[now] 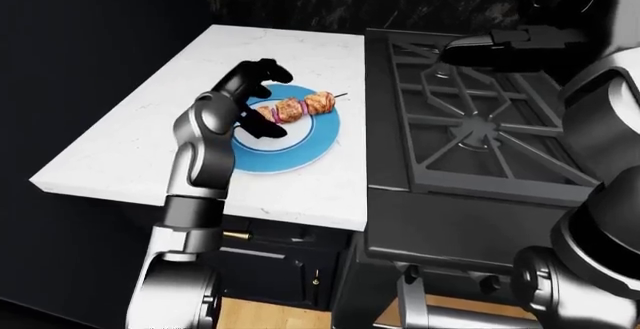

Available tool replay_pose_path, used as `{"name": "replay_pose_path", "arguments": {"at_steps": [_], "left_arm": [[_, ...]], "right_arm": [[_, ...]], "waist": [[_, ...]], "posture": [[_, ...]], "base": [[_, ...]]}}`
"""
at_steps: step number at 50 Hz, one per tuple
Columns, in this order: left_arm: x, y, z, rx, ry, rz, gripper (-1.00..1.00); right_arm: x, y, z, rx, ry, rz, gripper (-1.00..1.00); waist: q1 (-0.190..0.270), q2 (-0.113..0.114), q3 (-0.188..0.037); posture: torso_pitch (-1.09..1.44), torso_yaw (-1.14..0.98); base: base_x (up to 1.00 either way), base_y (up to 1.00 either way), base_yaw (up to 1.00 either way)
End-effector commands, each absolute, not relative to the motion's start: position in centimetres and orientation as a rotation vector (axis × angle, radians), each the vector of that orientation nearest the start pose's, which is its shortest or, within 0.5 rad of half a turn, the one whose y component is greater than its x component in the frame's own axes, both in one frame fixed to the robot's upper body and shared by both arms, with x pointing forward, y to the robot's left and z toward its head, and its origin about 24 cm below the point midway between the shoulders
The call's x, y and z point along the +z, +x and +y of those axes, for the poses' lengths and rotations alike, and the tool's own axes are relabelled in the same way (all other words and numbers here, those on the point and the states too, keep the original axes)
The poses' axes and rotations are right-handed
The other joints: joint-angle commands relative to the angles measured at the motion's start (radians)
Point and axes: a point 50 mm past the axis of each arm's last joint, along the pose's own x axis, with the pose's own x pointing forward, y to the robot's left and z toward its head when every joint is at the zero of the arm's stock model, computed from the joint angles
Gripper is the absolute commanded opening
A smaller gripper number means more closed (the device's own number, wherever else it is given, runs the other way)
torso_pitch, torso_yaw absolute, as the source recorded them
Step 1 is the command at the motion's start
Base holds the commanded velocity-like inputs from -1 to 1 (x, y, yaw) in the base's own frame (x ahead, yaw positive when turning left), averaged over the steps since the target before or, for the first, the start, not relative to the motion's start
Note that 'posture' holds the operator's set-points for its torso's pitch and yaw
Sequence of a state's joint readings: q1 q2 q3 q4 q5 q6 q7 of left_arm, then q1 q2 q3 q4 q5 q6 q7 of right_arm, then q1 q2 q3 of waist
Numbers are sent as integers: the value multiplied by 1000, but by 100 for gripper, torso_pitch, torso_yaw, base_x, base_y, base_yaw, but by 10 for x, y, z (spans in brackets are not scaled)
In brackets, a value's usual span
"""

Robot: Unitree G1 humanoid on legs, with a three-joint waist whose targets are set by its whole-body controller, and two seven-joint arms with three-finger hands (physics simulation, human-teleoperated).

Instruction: Pick the skewer from the plate and place it in the pan.

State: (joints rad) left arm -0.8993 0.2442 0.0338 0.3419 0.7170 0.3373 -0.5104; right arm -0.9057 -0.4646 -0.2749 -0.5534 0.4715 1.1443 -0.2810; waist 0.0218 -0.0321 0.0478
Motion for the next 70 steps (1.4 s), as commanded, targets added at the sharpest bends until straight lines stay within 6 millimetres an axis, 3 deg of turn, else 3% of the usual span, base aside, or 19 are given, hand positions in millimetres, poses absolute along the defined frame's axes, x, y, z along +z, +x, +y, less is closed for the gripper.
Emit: {"name": "replay_pose_path", "arguments": {"at_steps": [1,31,35,51,59,61,70], "left_arm": [[241,381,148,-155,923,-121,29],[232,384,148,-151,949,-109,22],[232,385,148,-151,947,-110,1],[231,385,148,-154,945,-109,0],[231,386,146,-158,956,-107,-6],[231,386,146,-157,954,-106,-18],[227,387,147,-154,955,-104,-19]], "right_arm": [[339,265,-190,-107,-54,-436,100],[341,264,-191,-110,-51,-441,100],[342,264,-191,-110,-51,-440,100],[342,264,-191,-110,-51,-441,100],[342,263,-191,-111,-49,-443,100],[342,263,-192,-112,-49,-443,100],[342,264,-192,-112,-50,-443,100]], "waist": [[0,0,-28],[-1,1,-30],[-1,1,-30],[-3,1,-32],[-3,2,-33],[-3,2,-33],[-4,2,-35]], "posture": [[0,0],[0,0],[0,0],[0,0],[0,0],[0,0],[0,0]], "base": [[0,0,0],[0,0,0],[0,0,0],[0,0,0],[0,0,0],[0,0,0],[0,0,0]]}}
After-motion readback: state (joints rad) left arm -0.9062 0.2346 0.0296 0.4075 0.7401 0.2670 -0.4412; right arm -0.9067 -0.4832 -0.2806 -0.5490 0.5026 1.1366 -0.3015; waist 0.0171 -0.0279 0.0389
